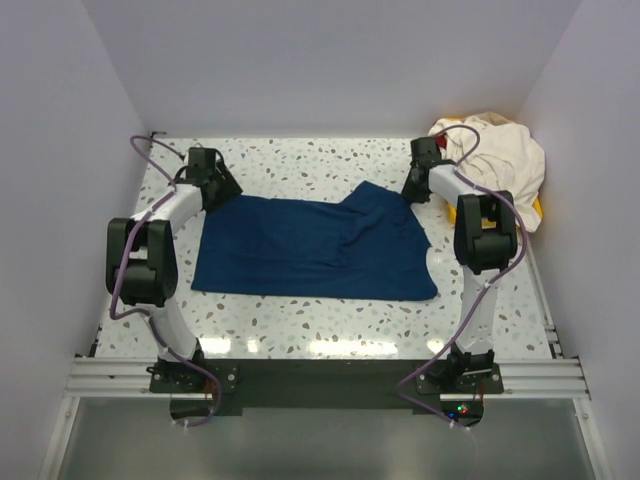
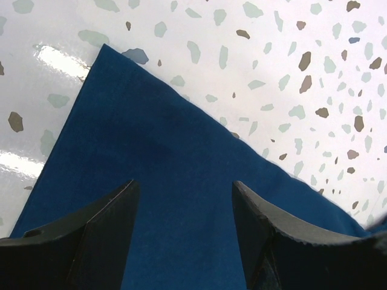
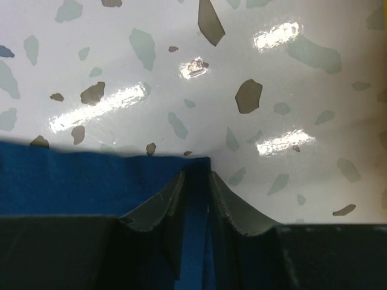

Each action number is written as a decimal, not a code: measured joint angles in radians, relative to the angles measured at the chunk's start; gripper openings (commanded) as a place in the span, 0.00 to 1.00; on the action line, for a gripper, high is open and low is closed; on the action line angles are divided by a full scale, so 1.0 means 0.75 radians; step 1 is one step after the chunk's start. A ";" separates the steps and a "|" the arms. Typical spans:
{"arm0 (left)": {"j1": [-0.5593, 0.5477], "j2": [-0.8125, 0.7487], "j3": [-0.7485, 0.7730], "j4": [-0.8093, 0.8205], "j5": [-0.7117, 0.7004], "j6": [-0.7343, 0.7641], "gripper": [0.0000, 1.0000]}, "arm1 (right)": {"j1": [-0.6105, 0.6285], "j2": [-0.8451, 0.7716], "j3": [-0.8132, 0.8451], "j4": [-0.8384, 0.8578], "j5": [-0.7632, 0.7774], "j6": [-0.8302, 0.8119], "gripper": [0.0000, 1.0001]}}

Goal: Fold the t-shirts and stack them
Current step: Fold the tshirt

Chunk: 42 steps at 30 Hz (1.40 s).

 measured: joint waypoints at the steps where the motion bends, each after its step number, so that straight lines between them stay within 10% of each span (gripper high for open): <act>1: 0.003 0.006 0.000 0.000 0.000 0.000 0.68 | -0.001 0.016 0.012 0.000 -0.001 0.001 0.23; 10: 0.022 0.055 0.018 0.007 -0.012 -0.004 0.68 | -0.001 0.092 0.130 -0.016 -0.034 -0.003 0.00; 42: 0.058 0.411 0.435 -0.039 -0.216 -0.177 0.52 | -0.001 0.299 0.584 0.256 -0.241 -0.073 0.00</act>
